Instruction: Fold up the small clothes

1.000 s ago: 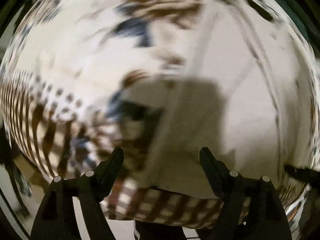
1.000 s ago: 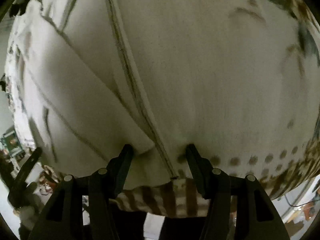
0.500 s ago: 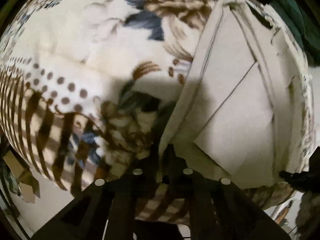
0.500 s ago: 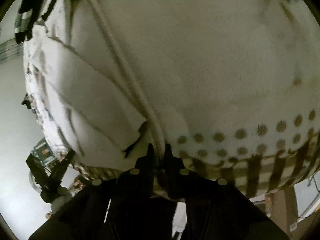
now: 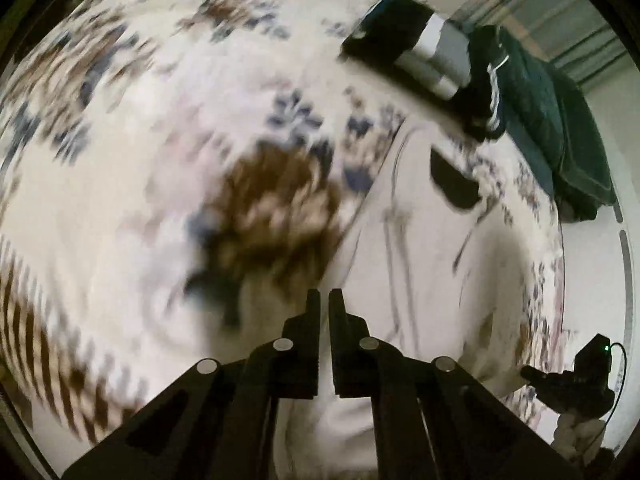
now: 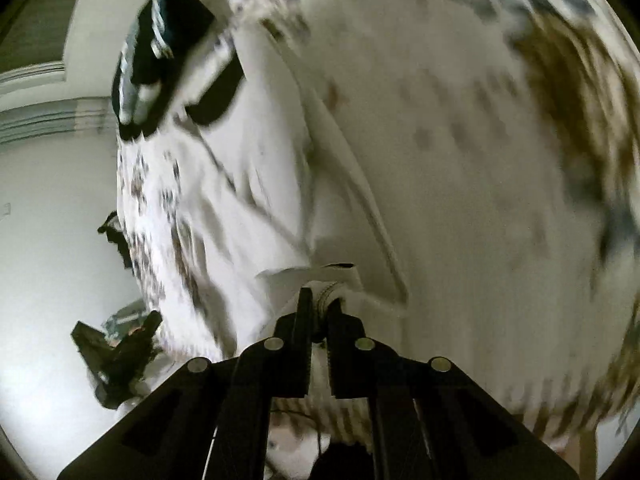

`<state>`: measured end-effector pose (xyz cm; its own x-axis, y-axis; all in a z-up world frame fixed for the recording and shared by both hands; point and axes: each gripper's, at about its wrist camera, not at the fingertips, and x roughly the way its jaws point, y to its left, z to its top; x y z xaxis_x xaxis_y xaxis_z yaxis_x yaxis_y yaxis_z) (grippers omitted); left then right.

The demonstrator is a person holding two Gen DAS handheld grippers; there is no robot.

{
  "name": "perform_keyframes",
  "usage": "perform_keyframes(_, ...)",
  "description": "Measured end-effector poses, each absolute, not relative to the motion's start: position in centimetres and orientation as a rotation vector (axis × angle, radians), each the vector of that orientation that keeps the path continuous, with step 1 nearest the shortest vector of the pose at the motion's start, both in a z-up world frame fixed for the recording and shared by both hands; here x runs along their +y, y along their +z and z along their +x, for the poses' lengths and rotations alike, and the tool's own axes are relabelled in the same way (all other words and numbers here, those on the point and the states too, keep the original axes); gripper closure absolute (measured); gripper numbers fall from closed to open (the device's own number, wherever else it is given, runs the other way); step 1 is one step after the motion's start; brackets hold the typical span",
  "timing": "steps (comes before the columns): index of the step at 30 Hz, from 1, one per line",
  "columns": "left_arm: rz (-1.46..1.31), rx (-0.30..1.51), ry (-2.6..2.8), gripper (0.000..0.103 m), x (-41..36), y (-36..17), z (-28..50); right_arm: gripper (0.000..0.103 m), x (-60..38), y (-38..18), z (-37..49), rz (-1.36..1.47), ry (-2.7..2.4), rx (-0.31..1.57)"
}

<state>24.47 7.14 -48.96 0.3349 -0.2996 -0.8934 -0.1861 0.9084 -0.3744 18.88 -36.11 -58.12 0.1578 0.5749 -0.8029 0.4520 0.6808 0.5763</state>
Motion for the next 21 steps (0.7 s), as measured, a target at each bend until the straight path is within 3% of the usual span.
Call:
perform_keyframes(4, -0.495, 1.344, -0.102, 0.098, 7.9, -51.3, 24.4, 0.097, -36.5, -58.7, 21.5, 0.905, 0.086, 1.487)
perform_keyframes(5, -0.496, 1.370, -0.102, 0.092, 8.1, -51.8, 23.1, 0.097, -36.1, -58.6, 21.5, 0.883, 0.087, 1.487)
perform_keyframes(7, -0.521, 1.430, -0.081, 0.061, 8.4, -53.2, 20.1, 0.097, -35.7, -58.9, 20.9, 0.868, 0.090, 1.504)
perform_keyframes(8, -0.596, 1.474, -0.065, 0.040, 8.9, -54.9, 17.6, 0.097, -35.3, -59.4, 20.4, 0.870, 0.079, 1.514)
perform_keyframes(15, -0.914, 1.572, -0.063, 0.040, 7.4, -61.5, 10.1, 0.097, -34.7, -62.1, 17.6, 0.879, 0.034, 1.544)
perform_keyframes(17, -0.844, 1.554, -0.028, 0.047, 6.3, -61.5, 10.4, 0.097, -34.7, -62.1, 17.4, 0.869, 0.030, 1.549)
perform_keyframes(18, -0.795, 1.558, -0.011, 0.079, 5.8, -61.3, 10.6, 0.097, -34.7, -62.1, 17.3, 0.865, 0.025, 1.551)
perform_keyframes(19, -0.747, 1.559, -0.006, 0.098, 5.4, -61.0, 10.7, 0.097, -34.6, -62.0, 17.4, 0.861, 0.024, 1.554)
perform_keyframes(21, -0.718, 1.540, -0.003, 0.101, 5.3, -60.0, 10.8, 0.097, -34.6, -61.6, 17.2, 0.854, 0.025, 1.557)
